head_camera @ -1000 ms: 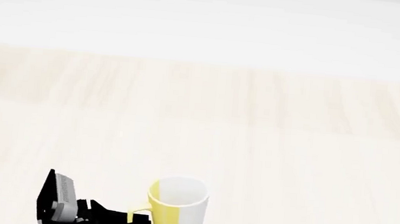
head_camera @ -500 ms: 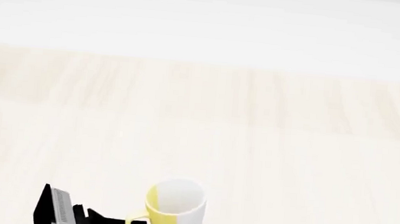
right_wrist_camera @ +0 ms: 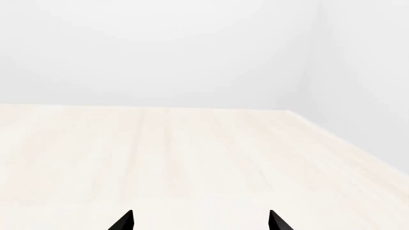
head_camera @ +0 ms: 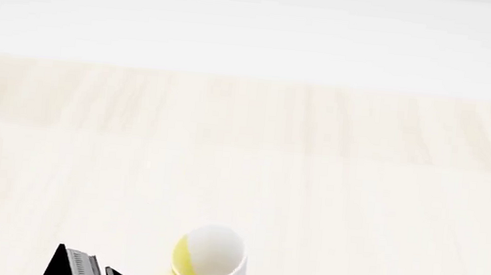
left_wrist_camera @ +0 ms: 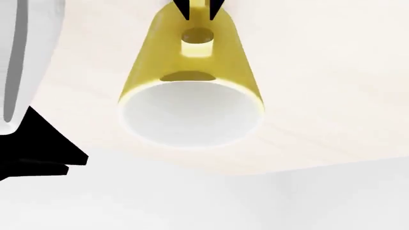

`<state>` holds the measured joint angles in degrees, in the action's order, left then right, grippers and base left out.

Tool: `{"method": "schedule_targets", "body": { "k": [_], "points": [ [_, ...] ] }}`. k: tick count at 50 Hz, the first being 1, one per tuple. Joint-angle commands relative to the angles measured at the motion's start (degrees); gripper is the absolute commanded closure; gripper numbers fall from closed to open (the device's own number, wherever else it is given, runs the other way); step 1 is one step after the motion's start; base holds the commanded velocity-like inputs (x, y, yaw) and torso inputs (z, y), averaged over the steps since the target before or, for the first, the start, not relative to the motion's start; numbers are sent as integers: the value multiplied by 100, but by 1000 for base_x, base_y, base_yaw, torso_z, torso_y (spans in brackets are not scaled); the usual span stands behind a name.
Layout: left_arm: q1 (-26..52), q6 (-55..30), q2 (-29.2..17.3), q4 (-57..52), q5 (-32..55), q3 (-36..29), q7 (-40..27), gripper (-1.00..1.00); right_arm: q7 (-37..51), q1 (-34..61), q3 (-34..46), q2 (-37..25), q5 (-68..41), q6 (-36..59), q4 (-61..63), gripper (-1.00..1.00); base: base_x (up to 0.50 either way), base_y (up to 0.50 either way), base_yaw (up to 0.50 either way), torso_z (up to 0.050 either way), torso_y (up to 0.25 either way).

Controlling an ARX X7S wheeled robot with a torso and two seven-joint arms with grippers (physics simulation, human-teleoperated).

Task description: Put the yellow and white mug to the front of the white mug.

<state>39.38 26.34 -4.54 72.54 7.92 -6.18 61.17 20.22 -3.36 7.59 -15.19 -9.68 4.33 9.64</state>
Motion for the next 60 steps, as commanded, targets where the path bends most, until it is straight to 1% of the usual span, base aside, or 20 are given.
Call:
{"method": "schedule_targets", "body": {
  "k": [1, 8, 23, 32, 35, 41, 42, 50, 60],
  "points": [
    [-149, 87, 63, 243, -588, -151, -351, 100, 21, 8, 23, -20, -19, 4, 4, -100, 0, 0, 0, 0, 0],
    [-221, 308, 61, 243, -798, -245, -634, 100, 36, 10, 38, -32, -27, 3, 8, -100, 0, 0, 0, -2, 0],
    [-99, 354, 65, 243, -822, -319, -846, 100, 59, 18, 68, -53, -53, -14, -15, -100, 0, 0, 0, -1, 0],
    [-101, 506, 62, 242, -944, -527, -1154, 100, 75, 23, 79, -66, -72, -24, -27, -100, 0, 0, 0, -2, 0],
    [-118, 625, 45, 242, -1034, -653, -1365, 100, 80, 23, 83, -70, -78, -25, -26, -100, 0, 0, 0, 0, 0],
    [-53, 624, 70, 241, -1030, -805, -1462, 100, 76, 48, 123, -67, -77, -30, -73, -100, 0, 0, 0, -2, 0],
    [-21, 611, 73, 241, -1075, -849, -1586, 100, 74, 47, 126, -70, -79, -34, -75, -100, 0, 0, 0, -10, 0],
    [62, 553, 106, 235, -1156, -1082, -1735, 100, 76, 55, 129, -83, -111, -49, -97, -100, 0, 0, 0, -1, 0],
    [114, 533, 118, 230, -1071, -1176, -1710, 100, 83, 75, 151, -92, -122, -64, -137, -100, 1, 0, 0, -3, 0]
  ]
}}
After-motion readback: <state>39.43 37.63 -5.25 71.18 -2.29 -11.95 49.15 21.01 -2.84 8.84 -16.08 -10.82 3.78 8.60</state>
